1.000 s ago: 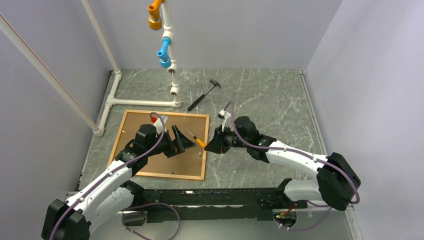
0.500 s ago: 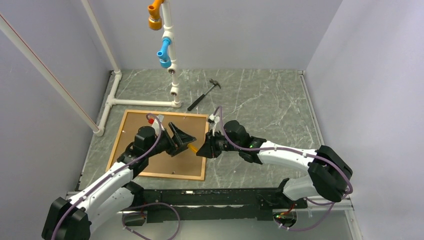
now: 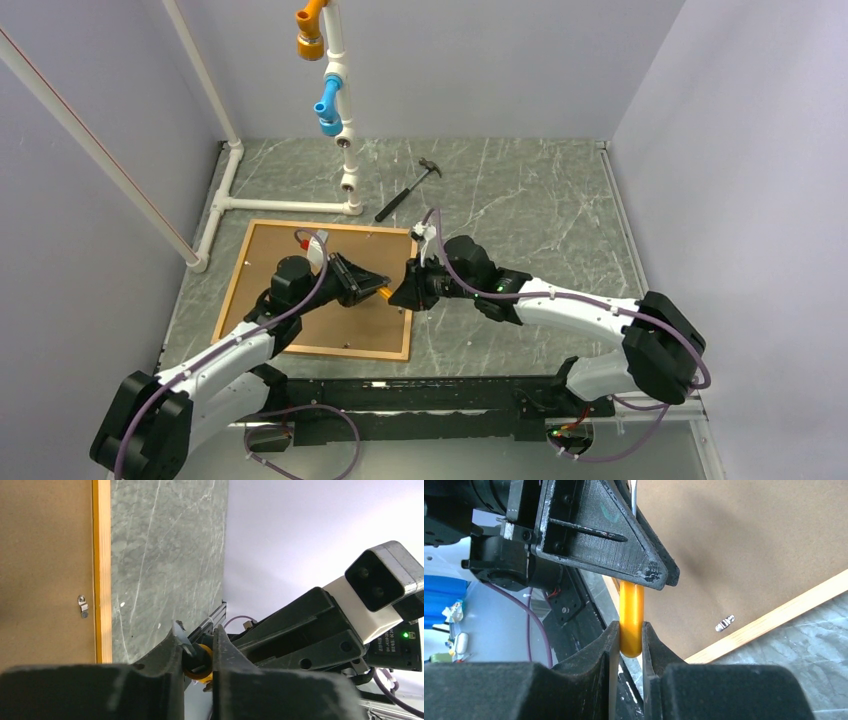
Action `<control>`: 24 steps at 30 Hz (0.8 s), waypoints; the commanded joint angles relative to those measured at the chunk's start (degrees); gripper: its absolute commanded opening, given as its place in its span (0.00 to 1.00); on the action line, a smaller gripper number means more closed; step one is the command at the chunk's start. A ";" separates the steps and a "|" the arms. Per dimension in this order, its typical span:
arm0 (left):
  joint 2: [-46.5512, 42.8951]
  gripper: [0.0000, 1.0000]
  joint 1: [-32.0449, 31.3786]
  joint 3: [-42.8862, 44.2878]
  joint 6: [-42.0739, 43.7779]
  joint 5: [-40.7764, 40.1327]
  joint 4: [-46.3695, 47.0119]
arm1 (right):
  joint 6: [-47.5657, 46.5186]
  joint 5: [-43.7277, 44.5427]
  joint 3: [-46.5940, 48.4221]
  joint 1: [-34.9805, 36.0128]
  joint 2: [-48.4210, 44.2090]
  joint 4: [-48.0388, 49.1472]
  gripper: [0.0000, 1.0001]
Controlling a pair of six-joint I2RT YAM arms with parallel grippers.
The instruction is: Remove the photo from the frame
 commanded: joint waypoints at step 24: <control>-6.66 0.00 5.67 -11.94 -28.63 2.43 11.27 | -2.64 17.40 9.09 8.04 0.46 -3.63 0.85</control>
